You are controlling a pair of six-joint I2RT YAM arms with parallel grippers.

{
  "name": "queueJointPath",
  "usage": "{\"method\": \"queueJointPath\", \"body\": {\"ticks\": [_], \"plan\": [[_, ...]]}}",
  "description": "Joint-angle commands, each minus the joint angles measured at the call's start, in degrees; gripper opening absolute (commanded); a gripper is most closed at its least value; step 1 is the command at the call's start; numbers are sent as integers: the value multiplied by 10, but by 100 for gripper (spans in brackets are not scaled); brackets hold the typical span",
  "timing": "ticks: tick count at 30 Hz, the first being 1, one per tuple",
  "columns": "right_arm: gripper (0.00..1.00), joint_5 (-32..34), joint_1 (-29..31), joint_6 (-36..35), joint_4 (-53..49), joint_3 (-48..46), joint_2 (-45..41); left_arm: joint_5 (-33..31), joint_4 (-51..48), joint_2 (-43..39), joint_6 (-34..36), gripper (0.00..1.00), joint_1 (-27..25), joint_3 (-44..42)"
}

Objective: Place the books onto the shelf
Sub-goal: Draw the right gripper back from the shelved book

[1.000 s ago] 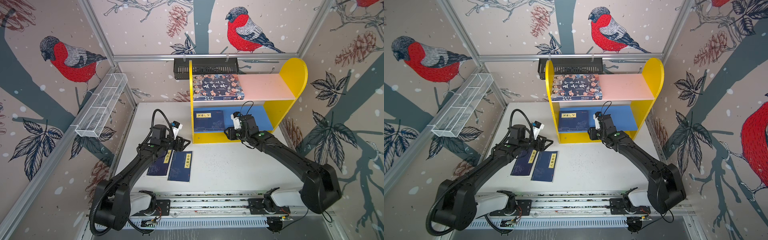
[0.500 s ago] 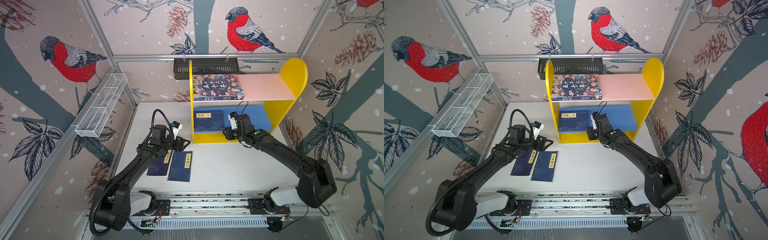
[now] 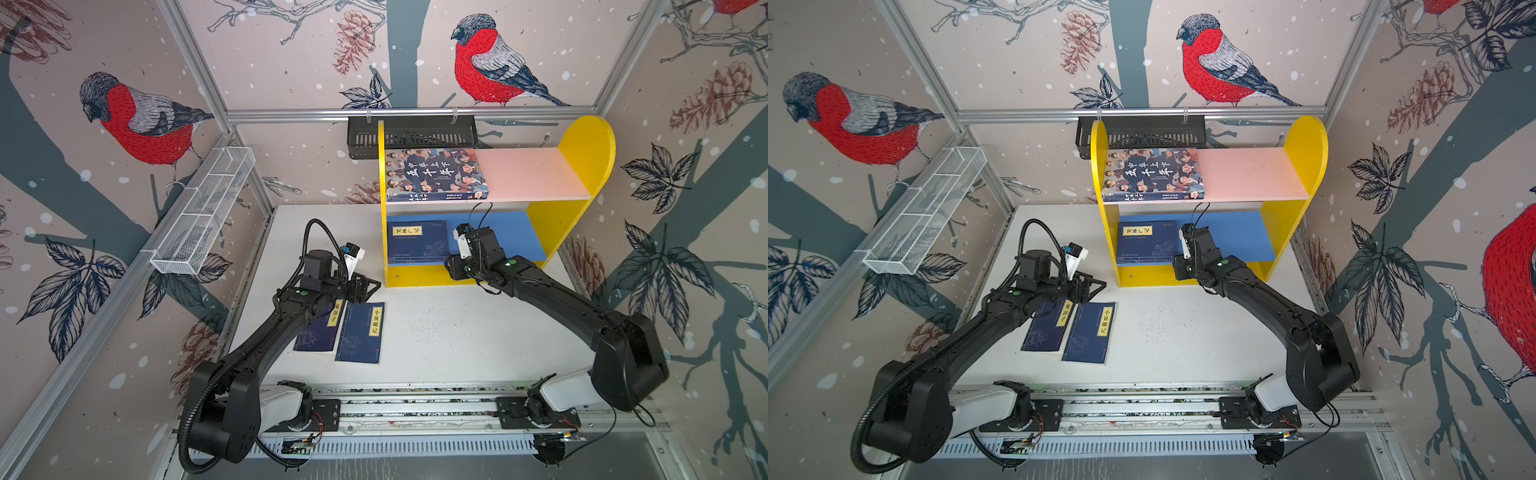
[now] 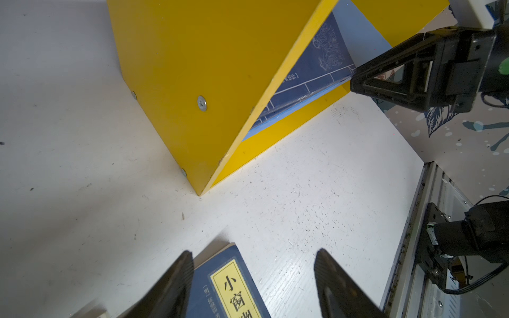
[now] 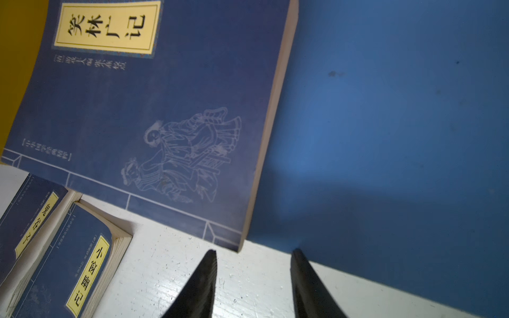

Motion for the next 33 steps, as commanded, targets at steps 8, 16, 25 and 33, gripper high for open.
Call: {"method": "queueJointPath", "body": {"ticks": [8, 16, 25, 33], "plan": [[46, 20, 0, -2, 7, 7, 7, 8, 15, -6, 4, 70, 0, -3], [45, 25, 2, 2, 15, 7, 8, 9, 18, -7, 2, 70, 0, -5], [47, 28, 5, 8, 4, 1, -4, 12, 17, -7, 1, 70, 0, -6], [45, 3, 7, 35, 20, -50, -69, 15, 15, -6, 1, 70, 0, -6]]}}
